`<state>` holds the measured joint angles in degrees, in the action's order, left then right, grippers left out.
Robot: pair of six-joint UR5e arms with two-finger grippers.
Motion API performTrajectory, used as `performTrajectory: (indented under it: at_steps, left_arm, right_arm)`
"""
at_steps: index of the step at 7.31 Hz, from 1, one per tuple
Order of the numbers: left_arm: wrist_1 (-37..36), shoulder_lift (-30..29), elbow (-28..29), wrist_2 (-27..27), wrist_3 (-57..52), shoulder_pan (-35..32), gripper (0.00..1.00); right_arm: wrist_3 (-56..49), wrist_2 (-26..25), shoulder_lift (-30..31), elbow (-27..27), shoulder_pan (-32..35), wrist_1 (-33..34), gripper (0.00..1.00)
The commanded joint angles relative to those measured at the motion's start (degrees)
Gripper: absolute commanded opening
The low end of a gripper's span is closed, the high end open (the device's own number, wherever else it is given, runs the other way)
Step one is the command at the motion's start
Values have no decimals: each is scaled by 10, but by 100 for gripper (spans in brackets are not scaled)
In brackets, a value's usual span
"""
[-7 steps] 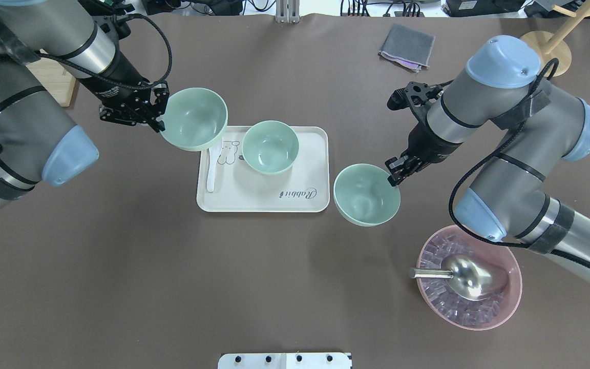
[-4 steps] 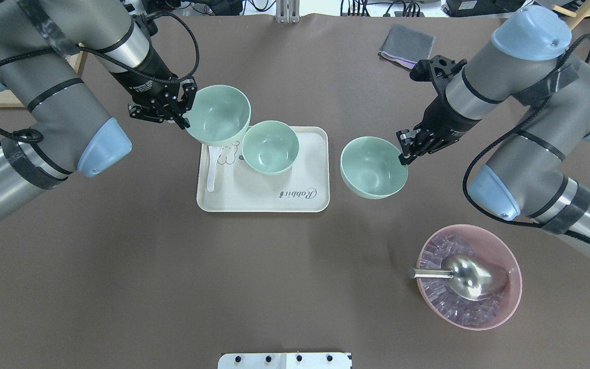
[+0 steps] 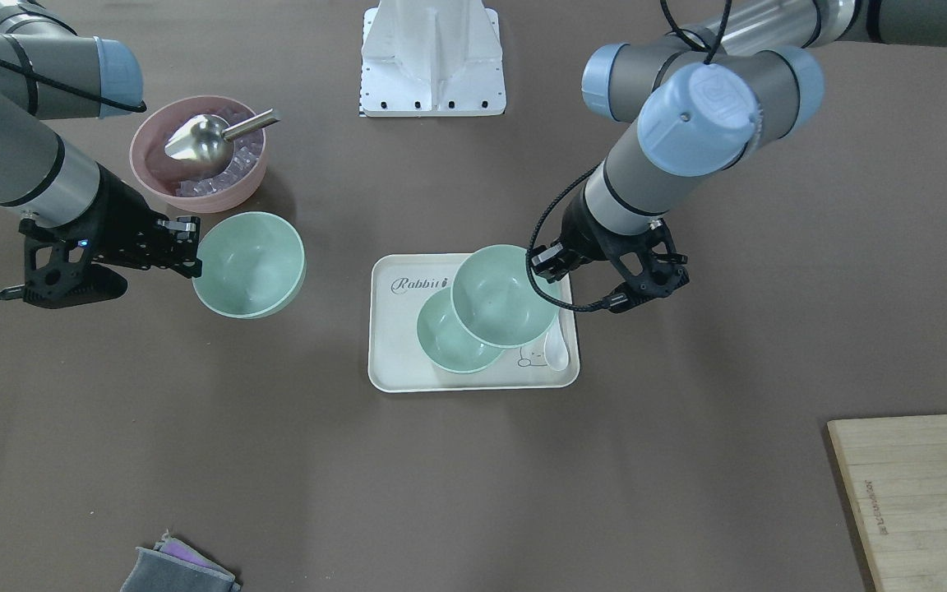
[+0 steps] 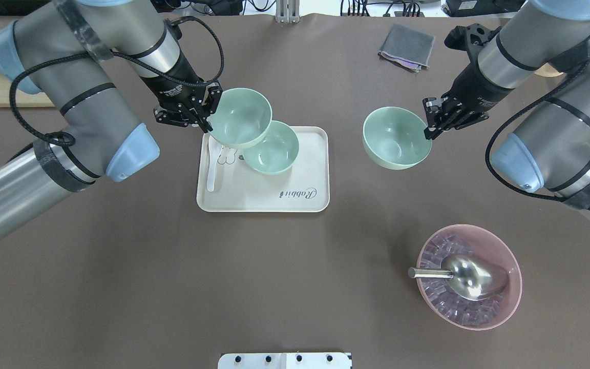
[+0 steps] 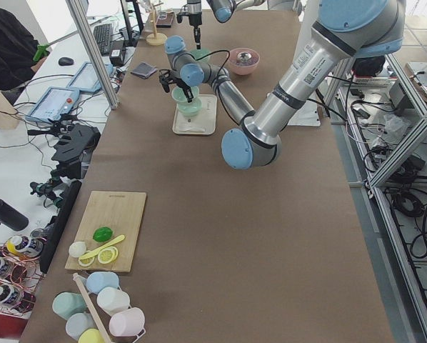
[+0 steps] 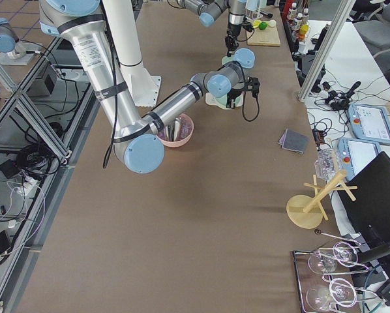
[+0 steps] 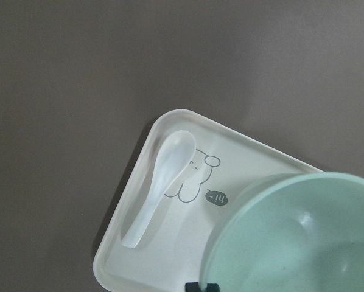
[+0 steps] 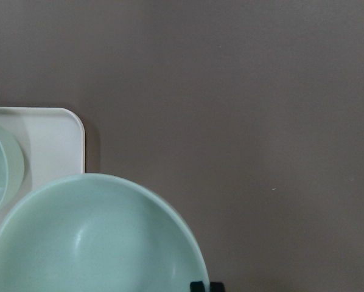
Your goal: Stack green bowls together
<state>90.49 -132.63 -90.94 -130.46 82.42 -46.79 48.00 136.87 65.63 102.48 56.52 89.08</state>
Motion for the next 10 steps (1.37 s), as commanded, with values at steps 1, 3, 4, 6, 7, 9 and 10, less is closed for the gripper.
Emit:
performTrajectory:
  at_steps: [1,3,4,6,7,9,10]
  left_arm:
    - [3,-16,17,29,15,27,0]
    - [18,-40,58,35,17,31,0]
    - [52,-41,77,35,37,34,0]
    - [71,-41,90,35,42,37,0]
    - [72,-40,90,35,42,40,0]
    - [71,-39,90,35,41,43,0]
    - [72,-37,90,35,40,43,0]
  right_arm:
    - [29,-1,-1,1,11,7,0]
    - [33,-2,-1,3,11,7,0]
    - [34,-3,-1,1,11,7,0]
    - [34,-4,-1,0,11,7,0]
    - [34,-4,-1,1,11,7,0]
    - [36,-6,-1,1,10,7,0]
    - [39,-6,-2,1,10,7,0]
